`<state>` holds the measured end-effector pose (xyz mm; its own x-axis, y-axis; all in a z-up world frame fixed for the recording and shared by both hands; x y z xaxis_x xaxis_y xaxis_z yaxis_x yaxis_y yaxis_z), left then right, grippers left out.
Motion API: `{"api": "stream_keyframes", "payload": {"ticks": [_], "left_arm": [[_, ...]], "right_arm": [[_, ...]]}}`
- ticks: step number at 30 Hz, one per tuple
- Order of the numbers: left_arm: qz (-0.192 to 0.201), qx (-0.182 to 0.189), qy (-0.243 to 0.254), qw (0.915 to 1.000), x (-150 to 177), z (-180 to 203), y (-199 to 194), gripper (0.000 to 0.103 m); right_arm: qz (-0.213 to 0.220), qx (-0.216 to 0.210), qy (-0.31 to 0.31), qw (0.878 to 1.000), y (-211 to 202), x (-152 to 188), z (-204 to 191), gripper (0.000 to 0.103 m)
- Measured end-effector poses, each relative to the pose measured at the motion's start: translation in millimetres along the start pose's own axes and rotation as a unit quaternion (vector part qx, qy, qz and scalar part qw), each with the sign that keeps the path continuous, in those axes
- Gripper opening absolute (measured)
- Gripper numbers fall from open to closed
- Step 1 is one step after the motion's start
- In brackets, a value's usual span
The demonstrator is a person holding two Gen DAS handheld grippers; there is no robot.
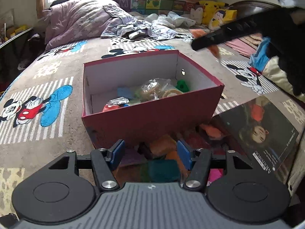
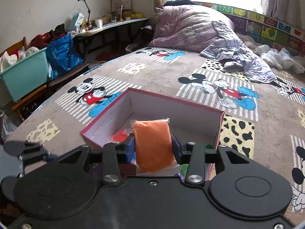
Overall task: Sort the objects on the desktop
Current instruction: 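Carry the orange clay packet over the red box with the right gripper while the left gripper withdraws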
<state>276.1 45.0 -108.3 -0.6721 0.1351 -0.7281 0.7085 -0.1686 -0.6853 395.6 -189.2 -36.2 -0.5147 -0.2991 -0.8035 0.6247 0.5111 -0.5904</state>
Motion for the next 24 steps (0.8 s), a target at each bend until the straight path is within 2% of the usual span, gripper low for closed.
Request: {"api": "stream_keyframes", "payload": {"ticks": [9, 19, 24], "left_arm": [[-0.017, 0.014, 0.011, 0.9997, 11.8, 12.1, 10.1, 0.059], [-0.026, 0.042, 0.007, 0.9988, 19.0, 21.8, 17.6, 0.059], [-0.027, 0.048, 0.000, 0.9985, 20.1, 23.7, 17.7, 0.059]], "right_arm": [[0.009, 0.007, 0.011, 1.000, 32.1, -8.5, 14.7, 0.040], [-0.058, 0.031, 0.022, 0.998, 79.0, 14.9, 38.8, 0.040], [-0.075, 0.048, 0.012, 0.996, 93.2, 17.8, 43.0, 0.040]]}}
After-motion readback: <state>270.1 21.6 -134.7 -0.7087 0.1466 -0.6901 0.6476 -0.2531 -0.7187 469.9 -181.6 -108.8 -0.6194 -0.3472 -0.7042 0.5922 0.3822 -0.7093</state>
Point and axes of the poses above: each gripper's, at about its wrist camera, not at the fingertips, and y roughly the way its jaws point, z to its right, x to its underside, the point moved 4 cm from there along y, roughly the way its jaws point, and after that the axes turned 1 degree about z, right-handed, at the moved point
